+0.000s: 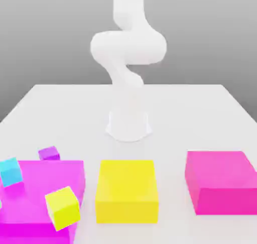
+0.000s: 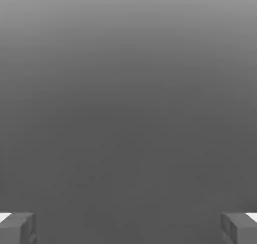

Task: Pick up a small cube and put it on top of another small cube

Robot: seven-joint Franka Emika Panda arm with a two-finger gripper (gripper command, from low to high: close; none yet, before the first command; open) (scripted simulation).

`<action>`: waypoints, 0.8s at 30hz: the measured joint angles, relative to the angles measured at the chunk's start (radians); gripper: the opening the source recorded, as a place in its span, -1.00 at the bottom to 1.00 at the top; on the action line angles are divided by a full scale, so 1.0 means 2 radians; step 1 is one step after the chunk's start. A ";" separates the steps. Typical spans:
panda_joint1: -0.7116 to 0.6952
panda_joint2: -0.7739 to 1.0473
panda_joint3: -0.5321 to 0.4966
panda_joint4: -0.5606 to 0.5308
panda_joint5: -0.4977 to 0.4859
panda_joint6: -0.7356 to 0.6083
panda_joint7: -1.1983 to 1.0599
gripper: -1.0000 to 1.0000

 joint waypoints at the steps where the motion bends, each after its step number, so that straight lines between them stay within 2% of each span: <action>1: -0.015 0.010 0.002 -0.009 0.002 0.008 0.022 0.00; 24: -0.294 0.227 0.018 -0.203 0.009 0.179 0.520 0.00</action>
